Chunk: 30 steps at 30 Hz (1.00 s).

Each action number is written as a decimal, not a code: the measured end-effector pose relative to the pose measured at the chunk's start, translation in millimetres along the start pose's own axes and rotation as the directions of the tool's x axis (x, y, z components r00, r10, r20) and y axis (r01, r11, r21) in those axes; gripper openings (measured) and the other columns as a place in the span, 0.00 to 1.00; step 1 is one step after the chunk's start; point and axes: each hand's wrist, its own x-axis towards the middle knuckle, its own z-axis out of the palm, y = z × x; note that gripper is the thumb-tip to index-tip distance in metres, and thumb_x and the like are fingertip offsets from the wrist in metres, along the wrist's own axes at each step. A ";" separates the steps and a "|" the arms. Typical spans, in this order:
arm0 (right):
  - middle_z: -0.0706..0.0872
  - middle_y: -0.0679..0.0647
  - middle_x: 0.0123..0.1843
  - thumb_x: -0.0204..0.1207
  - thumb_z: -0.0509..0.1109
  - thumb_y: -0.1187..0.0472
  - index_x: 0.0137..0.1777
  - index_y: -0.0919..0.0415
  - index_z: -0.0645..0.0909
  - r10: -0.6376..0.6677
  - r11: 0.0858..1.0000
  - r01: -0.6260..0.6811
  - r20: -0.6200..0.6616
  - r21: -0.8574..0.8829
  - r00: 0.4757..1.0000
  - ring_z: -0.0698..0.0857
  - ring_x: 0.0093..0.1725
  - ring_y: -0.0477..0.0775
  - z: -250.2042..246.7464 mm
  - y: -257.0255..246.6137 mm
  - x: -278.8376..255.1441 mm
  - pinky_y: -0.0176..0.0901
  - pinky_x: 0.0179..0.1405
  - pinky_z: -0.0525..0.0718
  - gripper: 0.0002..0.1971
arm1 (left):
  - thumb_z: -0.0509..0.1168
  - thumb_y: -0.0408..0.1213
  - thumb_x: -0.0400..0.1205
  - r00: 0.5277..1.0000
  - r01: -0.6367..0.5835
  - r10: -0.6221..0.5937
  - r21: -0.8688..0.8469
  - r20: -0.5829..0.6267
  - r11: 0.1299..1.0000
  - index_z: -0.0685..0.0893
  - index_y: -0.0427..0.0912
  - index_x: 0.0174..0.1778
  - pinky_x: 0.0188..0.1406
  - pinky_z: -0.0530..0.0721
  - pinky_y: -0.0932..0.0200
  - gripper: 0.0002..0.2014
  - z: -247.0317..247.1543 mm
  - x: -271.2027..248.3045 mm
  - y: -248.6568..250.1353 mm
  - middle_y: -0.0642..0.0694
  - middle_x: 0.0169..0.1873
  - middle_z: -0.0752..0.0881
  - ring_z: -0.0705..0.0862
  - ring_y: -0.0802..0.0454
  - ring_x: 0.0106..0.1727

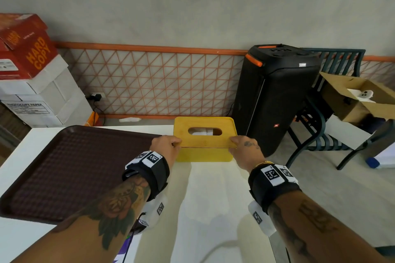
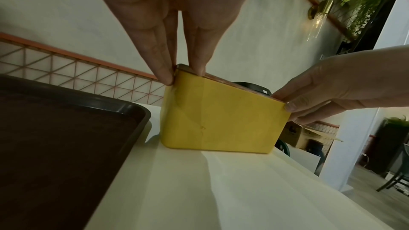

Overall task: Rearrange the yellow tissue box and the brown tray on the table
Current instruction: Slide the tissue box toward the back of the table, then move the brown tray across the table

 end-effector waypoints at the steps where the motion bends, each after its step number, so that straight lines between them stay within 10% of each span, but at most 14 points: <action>1: 0.75 0.63 0.74 0.85 0.60 0.63 0.76 0.59 0.74 0.001 1.000 -0.001 -0.003 -0.004 1.000 0.73 0.75 0.64 0.6 -0.1 -0.1 0.54 0.73 0.74 0.19 | 0.66 0.36 0.77 1.000 -0.002 0.002 -0.004 -0.004 1.000 0.90 0.47 0.55 0.59 0.85 0.57 0.13 0.6 -0.4 -0.6 0.42 0.54 0.91 0.89 0.43 0.51; 11: 0.71 0.59 0.80 0.84 0.61 0.64 0.81 0.54 0.69 -0.001 0.999 0.001 -0.025 0.033 1.000 0.72 0.77 0.63 4.4 1.2 -1.4 0.54 0.74 0.73 0.25 | 0.68 0.39 0.76 1.000 -0.011 0.011 -0.038 0.021 0.999 0.87 0.45 0.58 0.64 0.82 0.55 0.15 -13.1 -12.6 -3.1 0.41 0.54 0.91 0.87 0.46 0.58; 19: 0.85 0.59 0.66 0.78 0.70 0.61 0.61 0.60 0.85 -0.295 0.943 0.331 -0.371 0.038 0.881 0.83 0.63 0.65 60.3 -41.9 -54.0 0.56 0.63 0.81 0.13 | 0.68 0.40 0.76 0.990 0.136 -0.132 0.072 -0.058 0.988 0.89 0.49 0.54 0.67 0.80 0.55 0.11 -99.9 -49.2 -83.7 0.48 0.52 0.91 0.86 0.51 0.59; 26: 0.90 0.52 0.43 0.72 0.65 0.49 0.47 0.51 0.83 -0.144 0.964 0.109 0.130 0.242 0.981 0.87 0.56 0.66 148.9 -89.2 -97.2 0.52 0.58 0.85 0.10 | 0.70 0.34 0.75 0.939 0.326 -0.300 0.163 -0.167 0.931 0.91 0.45 0.49 0.66 0.81 0.54 0.09 -186.4 -83.5 -204.8 0.41 0.52 0.92 0.87 0.40 0.58; 30: 0.87 0.57 0.54 0.76 0.67 0.52 0.59 0.52 0.80 0.014 0.959 -0.048 0.122 0.279 0.992 0.86 0.57 0.61 188.4 -108.1 -123.7 0.47 0.52 0.79 0.13 | 0.71 0.35 0.73 0.861 0.450 -0.435 -0.003 -0.262 0.893 0.89 0.42 0.54 0.67 0.81 0.47 0.14 -223.9 -78.2 -277.6 0.39 0.55 0.91 0.86 0.37 0.59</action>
